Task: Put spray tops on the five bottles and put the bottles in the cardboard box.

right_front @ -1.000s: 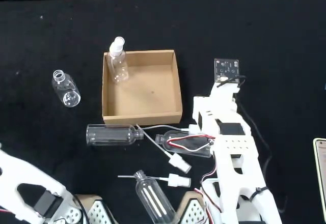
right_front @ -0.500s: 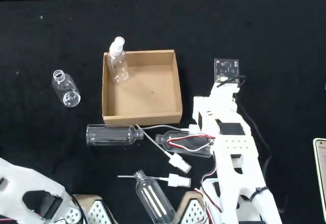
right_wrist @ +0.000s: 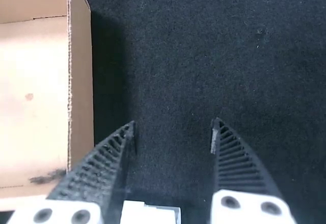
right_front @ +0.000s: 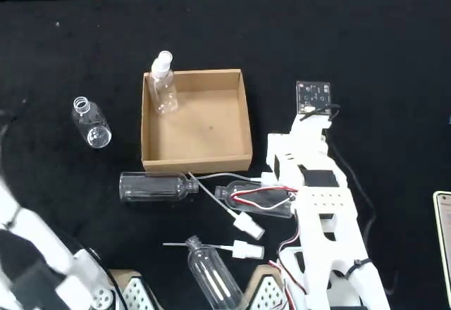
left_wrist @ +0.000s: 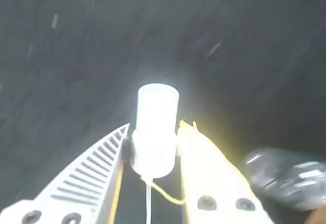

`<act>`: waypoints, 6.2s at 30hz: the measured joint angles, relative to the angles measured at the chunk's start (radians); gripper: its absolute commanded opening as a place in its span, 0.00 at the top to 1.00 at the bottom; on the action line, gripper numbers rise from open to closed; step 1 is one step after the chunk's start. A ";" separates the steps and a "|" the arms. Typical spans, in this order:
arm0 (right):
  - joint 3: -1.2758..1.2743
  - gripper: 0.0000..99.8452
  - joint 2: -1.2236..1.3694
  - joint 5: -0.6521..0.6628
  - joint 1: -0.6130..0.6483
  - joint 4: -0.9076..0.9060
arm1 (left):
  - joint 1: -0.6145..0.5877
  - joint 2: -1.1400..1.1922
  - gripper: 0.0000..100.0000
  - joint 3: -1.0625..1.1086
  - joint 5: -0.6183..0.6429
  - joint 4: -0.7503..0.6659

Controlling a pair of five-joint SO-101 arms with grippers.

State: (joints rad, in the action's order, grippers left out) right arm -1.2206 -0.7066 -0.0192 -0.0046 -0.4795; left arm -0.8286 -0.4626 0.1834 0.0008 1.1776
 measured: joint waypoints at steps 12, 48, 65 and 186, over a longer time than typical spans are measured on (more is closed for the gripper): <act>0.000 0.79 0.000 0.000 0.000 0.000 | 0.270 -0.336 0.87 0.109 0.181 -0.287; 0.000 0.79 0.000 0.000 0.000 0.000 | 0.503 -0.611 0.87 0.885 0.181 -1.125; 0.000 0.79 0.000 0.000 0.000 0.000 | 0.503 -0.609 0.87 1.030 0.181 -1.125; 0.000 0.79 0.000 0.000 0.032 -0.040 | 0.397 -0.746 0.70 1.428 0.043 -1.226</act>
State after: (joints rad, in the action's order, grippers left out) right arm -1.2206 -0.7066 -0.0192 0.0276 -0.5194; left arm -0.4312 -1.2083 1.6118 0.0437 -0.0483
